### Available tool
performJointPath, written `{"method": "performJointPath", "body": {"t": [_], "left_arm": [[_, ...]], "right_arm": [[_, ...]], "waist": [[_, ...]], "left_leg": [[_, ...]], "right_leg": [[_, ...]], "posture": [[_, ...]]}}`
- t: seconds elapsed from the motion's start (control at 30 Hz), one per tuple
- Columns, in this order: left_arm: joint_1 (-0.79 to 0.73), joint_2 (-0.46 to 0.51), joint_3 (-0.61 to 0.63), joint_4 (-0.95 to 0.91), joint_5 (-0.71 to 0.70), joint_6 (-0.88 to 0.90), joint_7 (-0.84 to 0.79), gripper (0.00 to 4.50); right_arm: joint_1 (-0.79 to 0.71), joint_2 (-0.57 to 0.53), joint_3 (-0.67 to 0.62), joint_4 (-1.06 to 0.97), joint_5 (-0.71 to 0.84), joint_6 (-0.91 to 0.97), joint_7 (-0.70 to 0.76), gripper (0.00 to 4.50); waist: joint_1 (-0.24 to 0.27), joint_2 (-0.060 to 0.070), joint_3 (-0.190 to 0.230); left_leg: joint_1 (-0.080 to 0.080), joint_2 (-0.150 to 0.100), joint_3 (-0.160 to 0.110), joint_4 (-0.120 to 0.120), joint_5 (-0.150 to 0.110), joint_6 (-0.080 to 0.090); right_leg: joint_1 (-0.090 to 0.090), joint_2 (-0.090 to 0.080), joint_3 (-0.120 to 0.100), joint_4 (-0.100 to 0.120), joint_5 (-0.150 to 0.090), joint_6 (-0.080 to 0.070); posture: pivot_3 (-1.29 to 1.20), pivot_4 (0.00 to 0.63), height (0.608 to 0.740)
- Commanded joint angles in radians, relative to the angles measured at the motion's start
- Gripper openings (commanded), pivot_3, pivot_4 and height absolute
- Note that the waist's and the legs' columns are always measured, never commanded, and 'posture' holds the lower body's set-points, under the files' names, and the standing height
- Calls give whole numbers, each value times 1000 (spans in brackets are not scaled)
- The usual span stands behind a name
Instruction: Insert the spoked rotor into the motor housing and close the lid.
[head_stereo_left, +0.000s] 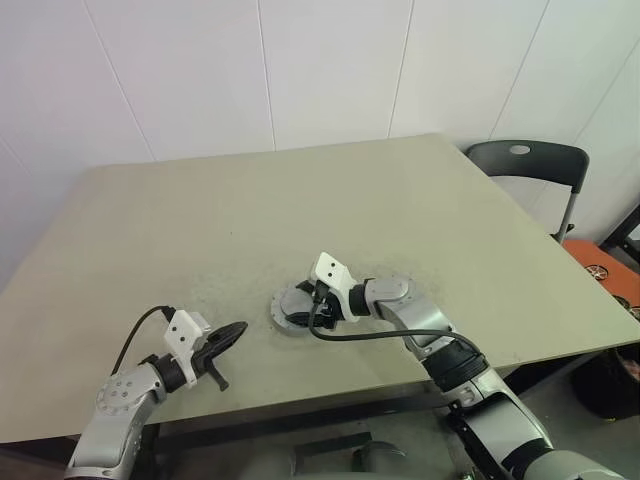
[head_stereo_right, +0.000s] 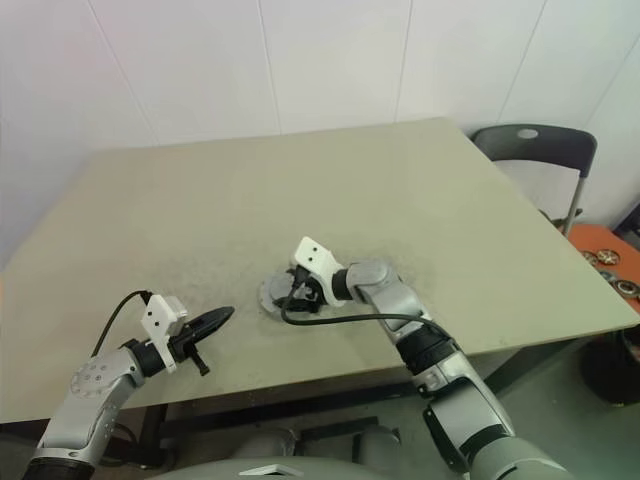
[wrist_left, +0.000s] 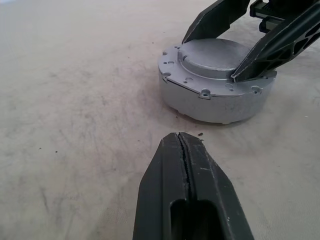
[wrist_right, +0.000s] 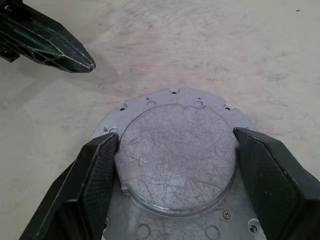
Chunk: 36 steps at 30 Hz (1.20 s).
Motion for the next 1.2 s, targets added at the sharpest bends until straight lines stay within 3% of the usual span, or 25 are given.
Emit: {"method": "performJointPath", "body": {"t": [0.03,0.2,0.5,0.87,1.1,1.2], "left_arm": [[-26,2,9,-40,-1,4,11,0],[-141,-23,-3,-76,-37,78,39,0],[-406,-39,-174,37,68,188,-6,0],[-400,16,-240,66,157,251,-31,0],[-373,-9,-252,46,139,300,-23,0],[-357,-14,-264,44,150,307,-23,0]], "right_arm": [[17,-23,36,45,-45,29,-10,3266],[20,-20,42,62,-45,36,-14,3266],[15,-12,39,66,-43,26,-30,3266],[36,-8,19,44,-33,27,-61,3266],[36,-5,16,40,-25,28,-58,3266],[34,-5,12,35,-19,32,-53,4246]], "waist": [[0,0,0],[1,-1,0],[-2,0,-1],[-2,0,-1],[-2,0,-1],[-2,1,-1]], "left_leg": [[0,0,0,0,0,0],[1,0,0,0,0,0],[8,0,0,-2,0,0],[10,0,-1,-2,0,0],[13,0,-1,-2,0,0],[13,0,-1,-2,0,0]], "right_leg": [[0,0,0,0,0,0],[2,0,0,-1,0,0],[11,0,0,-1,-1,6],[12,0,0,-2,-4,3],[13,0,0,-3,-4,3],[13,0,0,-3,-4,3]], "posture": [[0,0,740],[0,0,740],[0,0,740],[0,0,740],[0,0,740],[0,0,740]]}}
